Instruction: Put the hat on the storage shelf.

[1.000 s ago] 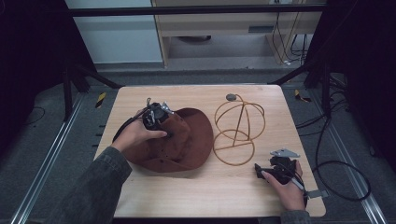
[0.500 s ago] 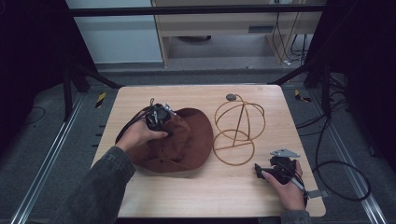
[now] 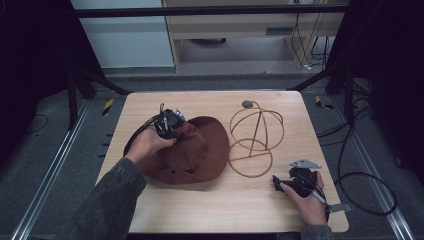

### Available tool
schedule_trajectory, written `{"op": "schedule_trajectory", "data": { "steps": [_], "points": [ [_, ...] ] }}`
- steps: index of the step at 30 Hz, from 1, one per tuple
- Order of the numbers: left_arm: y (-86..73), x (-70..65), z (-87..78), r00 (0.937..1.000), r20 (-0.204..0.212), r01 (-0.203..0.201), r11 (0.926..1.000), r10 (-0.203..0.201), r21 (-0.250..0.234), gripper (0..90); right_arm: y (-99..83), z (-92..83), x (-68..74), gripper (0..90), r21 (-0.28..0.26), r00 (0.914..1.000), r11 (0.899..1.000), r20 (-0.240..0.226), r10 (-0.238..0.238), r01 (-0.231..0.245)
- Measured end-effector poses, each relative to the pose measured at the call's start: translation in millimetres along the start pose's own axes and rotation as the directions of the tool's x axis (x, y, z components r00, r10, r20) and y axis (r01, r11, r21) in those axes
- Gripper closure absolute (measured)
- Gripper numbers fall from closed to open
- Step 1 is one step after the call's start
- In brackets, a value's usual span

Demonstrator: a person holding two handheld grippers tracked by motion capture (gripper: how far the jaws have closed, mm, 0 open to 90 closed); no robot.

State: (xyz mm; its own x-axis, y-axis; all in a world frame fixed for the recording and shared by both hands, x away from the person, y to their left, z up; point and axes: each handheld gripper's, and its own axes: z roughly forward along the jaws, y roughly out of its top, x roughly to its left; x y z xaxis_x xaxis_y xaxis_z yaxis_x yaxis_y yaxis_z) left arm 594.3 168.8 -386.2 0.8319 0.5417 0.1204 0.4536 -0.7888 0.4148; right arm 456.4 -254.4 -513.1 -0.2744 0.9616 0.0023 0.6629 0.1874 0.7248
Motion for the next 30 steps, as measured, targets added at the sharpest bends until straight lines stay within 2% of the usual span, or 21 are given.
{"op": "schedule_trajectory", "data": {
  "steps": [7,10,13,17,21,30],
  "points": [
    [-2.1,-4.6,-13.0,0.9998,-0.014,-0.017,0.9994,0.017,-0.03,88.7,0.0,0.0,-0.1,0.6,0.0,1.0,1.0,-0.001,-0.001,0.001],
    [-4.6,-10.0,-22.4,0.9995,-0.019,-0.028,0.9974,0.027,-0.067,88.7,0.0,-0.1,0.0,0.6,0.001,1.0,1.0,0.0,0.001,-0.001],
    [-5.9,-12.8,-28.6,0.999,-0.021,-0.042,0.996,0.04,-0.079,88.7,0.0,-0.1,0.0,0.5,0.001,1.0,1.0,0.0,0.001,-0.001],
    [-11.1,-19.1,-42.7,0.9981,-0.029,-0.057,0.9905,0.054,-0.125,88.6,0.0,-0.1,0.1,0.5,0.001,1.0,1.0,0.001,0.001,-0.001],
    [-18.1,-22.6,-55.9,0.9986,-0.025,-0.051,0.9833,0.047,-0.175,88.6,0.0,0.1,0.0,0.5,0.0,1.0,1.0,0.0,0.0,0.0],
    [-27.6,-30.0,-80.7,0.9969,-0.046,-0.072,0.9727,0.064,-0.22,88.6,0.3,0.4,0.4,0.5,0.0,1.0,1.0,0.003,0.003,-0.003]
  ]
}}
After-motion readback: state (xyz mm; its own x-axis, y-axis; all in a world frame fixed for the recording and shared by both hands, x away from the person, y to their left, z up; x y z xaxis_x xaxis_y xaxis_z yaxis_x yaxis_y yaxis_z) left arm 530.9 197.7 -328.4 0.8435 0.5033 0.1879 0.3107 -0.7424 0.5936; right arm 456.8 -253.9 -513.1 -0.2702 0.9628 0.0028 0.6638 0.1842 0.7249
